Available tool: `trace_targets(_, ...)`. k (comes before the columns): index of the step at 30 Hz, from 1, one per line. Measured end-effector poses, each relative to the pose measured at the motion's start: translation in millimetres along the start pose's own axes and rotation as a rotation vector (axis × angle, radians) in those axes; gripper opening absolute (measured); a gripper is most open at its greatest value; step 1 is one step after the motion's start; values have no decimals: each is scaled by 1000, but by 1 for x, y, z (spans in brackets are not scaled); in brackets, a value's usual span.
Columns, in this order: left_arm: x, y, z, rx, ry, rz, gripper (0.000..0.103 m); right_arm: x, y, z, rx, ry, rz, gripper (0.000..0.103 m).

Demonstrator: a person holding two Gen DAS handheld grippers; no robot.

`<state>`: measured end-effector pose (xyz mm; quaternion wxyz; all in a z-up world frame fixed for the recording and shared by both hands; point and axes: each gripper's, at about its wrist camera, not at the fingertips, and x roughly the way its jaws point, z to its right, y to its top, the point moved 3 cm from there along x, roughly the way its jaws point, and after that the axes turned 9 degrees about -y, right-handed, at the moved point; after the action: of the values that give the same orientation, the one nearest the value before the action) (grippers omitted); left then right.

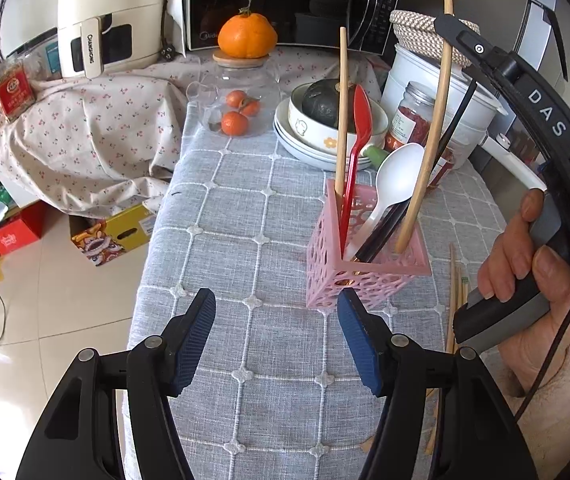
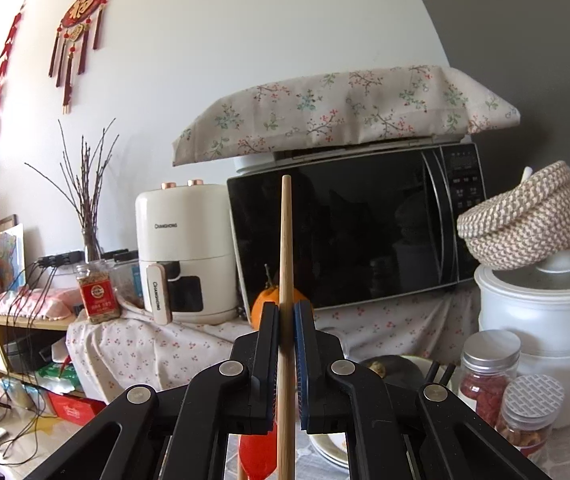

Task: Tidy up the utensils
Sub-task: 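Lower the wooden chopstick into the pink basket and open the right tool, then move the left tool to the loose wooden chopsticks and grasp one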

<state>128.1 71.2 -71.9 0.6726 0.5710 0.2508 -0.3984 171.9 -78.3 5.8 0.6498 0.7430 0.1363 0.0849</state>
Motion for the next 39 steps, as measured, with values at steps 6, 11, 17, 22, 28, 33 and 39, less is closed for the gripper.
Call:
trace_targets(6, 0, 1, -1, -4, 0, 10, 66, -2, -16, -2, -26, -18, -10, 6)
trace_targets(11, 2, 1, -3, -6, 4, 14, 66, -2, -27, 0, -28, -21, -42, 6)
trace_targets(17, 2, 1, -2, -15, 1, 22, 66, -7, -36, 5, 3, 10, -123, 7)
trace_targets(22, -2, 2, 1, -10, -9, 35, 66, -17, -30, 12, 29, 6, -201, 11)
trace_targets(28, -6, 1, 9, -1, -26, 28, 73, -39, -8, 26, 31, -35, -287, 37)
trace_targets(33, -7, -5, 24, 12, -63, -3, 77, -67, 5, 44, 17, -118, -381, 62)
trace_targets(39, 2, -18, 46, 50, -79, -79, 81, -111, 3, 75, 68, -263, -532, 78)
